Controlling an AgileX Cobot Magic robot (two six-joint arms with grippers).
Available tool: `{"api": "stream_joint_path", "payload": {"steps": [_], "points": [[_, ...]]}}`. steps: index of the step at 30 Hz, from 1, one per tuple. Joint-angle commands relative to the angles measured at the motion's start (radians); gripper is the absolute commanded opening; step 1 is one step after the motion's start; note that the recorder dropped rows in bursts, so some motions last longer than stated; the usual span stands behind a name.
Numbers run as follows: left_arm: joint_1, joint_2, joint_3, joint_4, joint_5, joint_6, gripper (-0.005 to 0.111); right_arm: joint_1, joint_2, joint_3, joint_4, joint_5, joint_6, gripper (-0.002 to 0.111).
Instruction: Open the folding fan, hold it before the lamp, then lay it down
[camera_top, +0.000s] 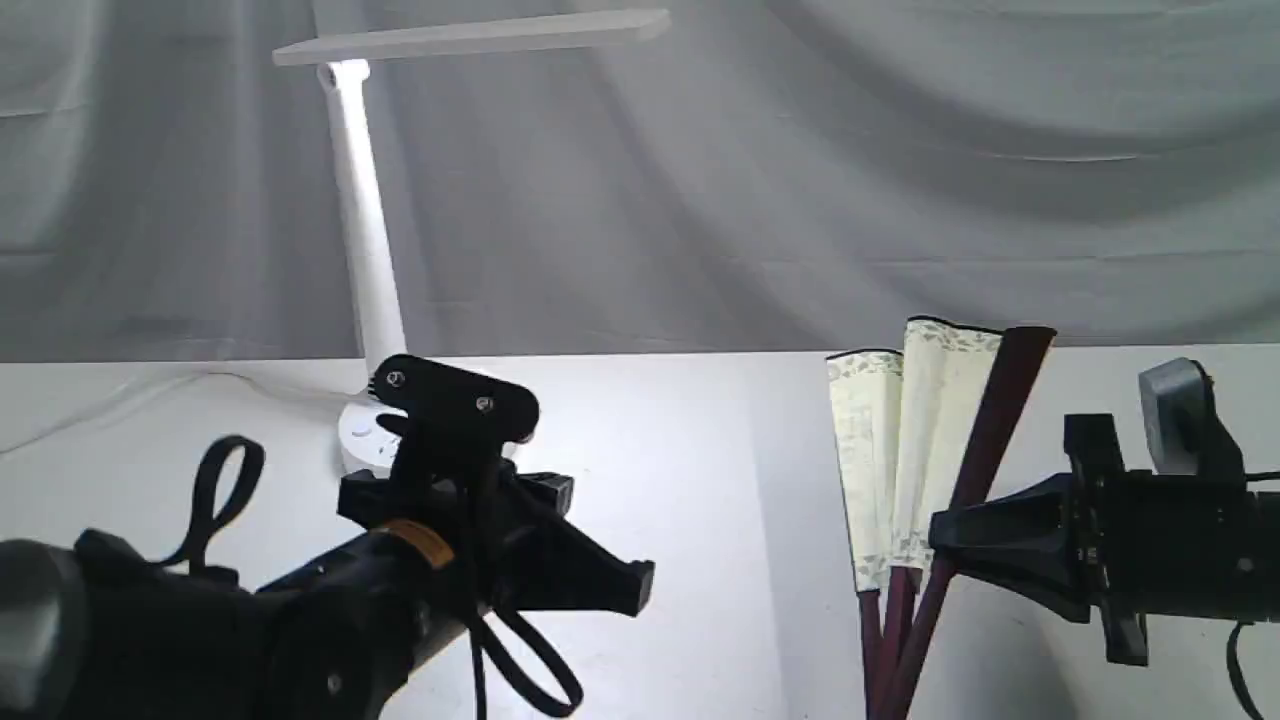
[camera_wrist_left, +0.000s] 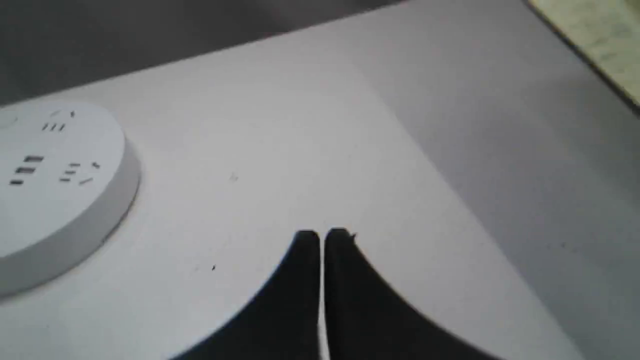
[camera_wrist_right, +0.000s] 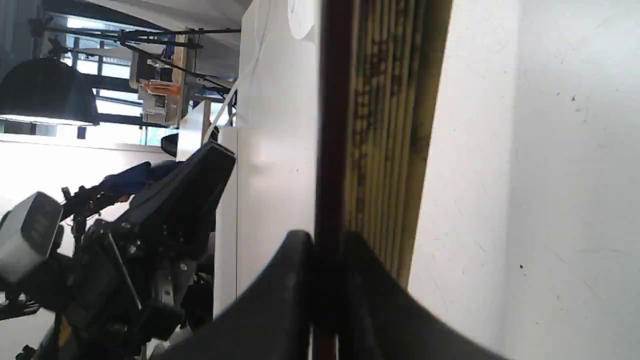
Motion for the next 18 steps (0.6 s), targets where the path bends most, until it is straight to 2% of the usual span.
{"api": "stream_joint_path", "payload": {"steps": [1, 4, 7, 13, 18], "points": [[-0.028, -0.003, 0.058, 0.191, -0.181, -0.246, 0.000, 0.000, -0.013, 0.001, 0.004, 0.025, -0.014, 0.000], [-0.017, -0.001, 0.090, 0.436, -0.278, -0.519, 0.000, 0.000, -0.013, 0.001, 0.002, 0.025, -0.014, 0.000], [0.010, -0.001, 0.103, 0.583, -0.360, -0.661, 0.000, 0.000, -0.013, 0.001, 0.002, 0.025, -0.008, 0.000], [0.091, -0.001, 0.103, 0.637, -0.376, -0.802, 0.000, 0.011, -0.013, 0.001, 0.002, 0.025, 0.000, 0.000], [0.171, -0.001, 0.103, 0.753, -0.370, -0.929, 0.001, 0.096, -0.013, 0.001, 0.002, 0.025, -0.005, 0.000]]}}
